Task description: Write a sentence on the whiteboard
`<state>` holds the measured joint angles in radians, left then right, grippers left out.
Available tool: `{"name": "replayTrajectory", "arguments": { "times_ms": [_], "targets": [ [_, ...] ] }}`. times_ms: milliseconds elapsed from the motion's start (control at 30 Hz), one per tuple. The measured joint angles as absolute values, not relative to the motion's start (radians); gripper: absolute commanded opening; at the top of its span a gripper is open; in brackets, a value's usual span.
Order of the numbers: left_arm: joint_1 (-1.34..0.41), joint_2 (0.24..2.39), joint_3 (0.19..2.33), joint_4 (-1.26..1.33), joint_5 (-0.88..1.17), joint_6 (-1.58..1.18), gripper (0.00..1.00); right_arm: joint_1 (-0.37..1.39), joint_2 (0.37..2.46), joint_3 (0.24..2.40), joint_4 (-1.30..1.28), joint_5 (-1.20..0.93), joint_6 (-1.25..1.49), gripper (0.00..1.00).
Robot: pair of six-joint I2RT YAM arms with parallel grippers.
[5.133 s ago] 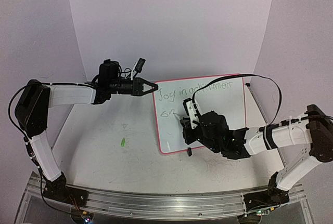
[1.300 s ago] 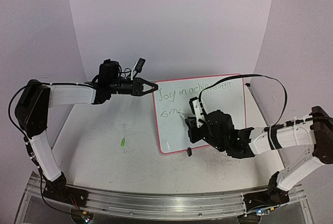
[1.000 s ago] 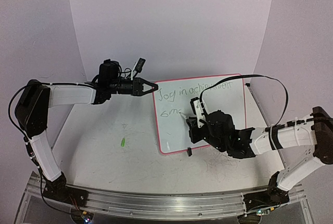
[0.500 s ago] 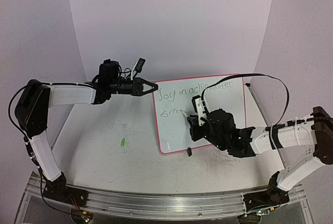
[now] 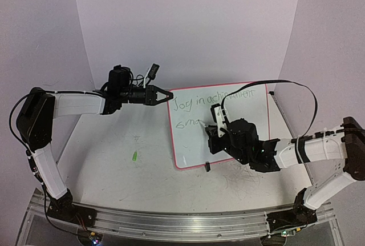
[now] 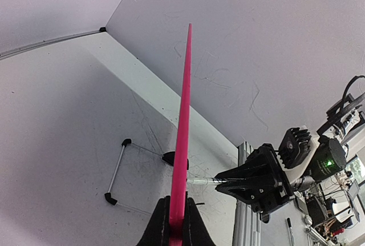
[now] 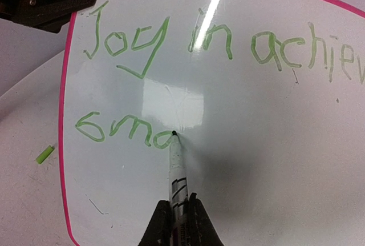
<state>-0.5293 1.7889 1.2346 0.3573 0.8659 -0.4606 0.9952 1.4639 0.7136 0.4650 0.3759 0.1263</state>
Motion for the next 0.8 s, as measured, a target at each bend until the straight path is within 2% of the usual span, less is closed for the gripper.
{"name": "replayTrajectory", "arguments": {
  "times_ms": [533,800],
  "targets": [
    [-0.529,1.789,1.235,0.358,0.869,-0.461,0.00,0.999,1.388,0.675,0.403,0.388,0.150,0.00],
    [-0.529,1.789,1.235,0.358,0.869,-0.461,0.00,0.969,1.363,0.737,0.414,0.369,0.146,0.00]
  ]
}}
